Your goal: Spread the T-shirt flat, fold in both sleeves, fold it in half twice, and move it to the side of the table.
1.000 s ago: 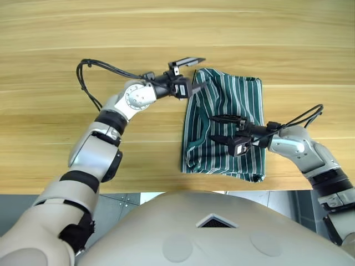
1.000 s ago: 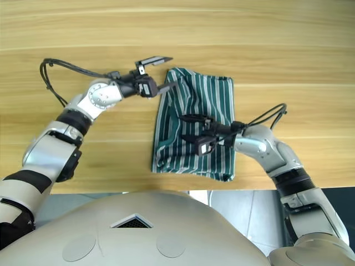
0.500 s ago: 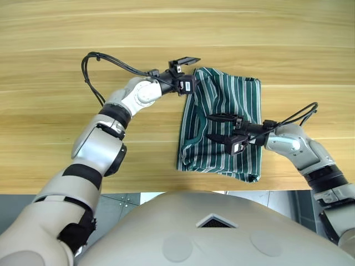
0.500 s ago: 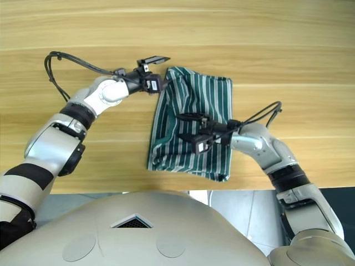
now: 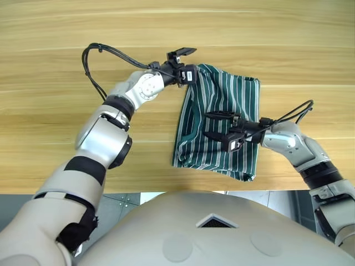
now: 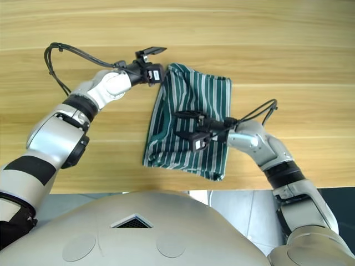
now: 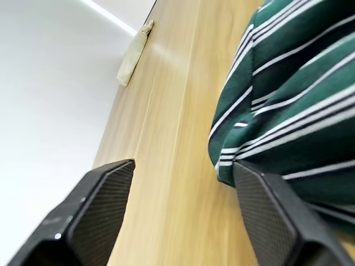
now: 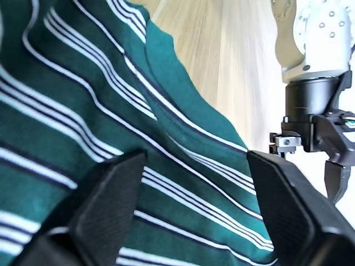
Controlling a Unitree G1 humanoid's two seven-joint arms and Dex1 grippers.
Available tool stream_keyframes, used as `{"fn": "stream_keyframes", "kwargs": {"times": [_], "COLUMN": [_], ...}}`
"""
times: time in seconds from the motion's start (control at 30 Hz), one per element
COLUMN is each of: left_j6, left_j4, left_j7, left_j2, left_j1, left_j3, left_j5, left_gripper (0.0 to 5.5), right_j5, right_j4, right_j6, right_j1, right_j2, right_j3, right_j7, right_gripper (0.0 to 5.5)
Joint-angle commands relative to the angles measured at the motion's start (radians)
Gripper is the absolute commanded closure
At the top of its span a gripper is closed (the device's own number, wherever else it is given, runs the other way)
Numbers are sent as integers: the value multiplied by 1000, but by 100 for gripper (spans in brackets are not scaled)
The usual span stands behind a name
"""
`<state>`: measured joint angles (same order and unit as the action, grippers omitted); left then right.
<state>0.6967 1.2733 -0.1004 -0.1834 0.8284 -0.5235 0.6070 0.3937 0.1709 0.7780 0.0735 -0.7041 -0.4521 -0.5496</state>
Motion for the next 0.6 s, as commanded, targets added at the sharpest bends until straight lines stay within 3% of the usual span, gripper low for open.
{"fn": "stream_keyframes", "kwargs": {"times": [0.03,0.4,0.6], "left_j6": [-21,-134,169], "left_j4": [22,68,-49], "left_j7": [6,39,-158], "left_j2": [-3,14,-9], "left_j1": [52,122,15], "left_j3": [-3,5,241], "left_j5": [14,31,-295], "left_gripper": [226,226,226], "right_j5": [62,61,-53], "right_j4": [31,11,-13], "right_j6": [-23,-29,12], "right_j1": [-13,-21,24], "right_j2": [-12,-7,84], "right_j3": [-29,-52,39], "right_j7": [-34,-37,83], "right_gripper": [212,212,212]}}
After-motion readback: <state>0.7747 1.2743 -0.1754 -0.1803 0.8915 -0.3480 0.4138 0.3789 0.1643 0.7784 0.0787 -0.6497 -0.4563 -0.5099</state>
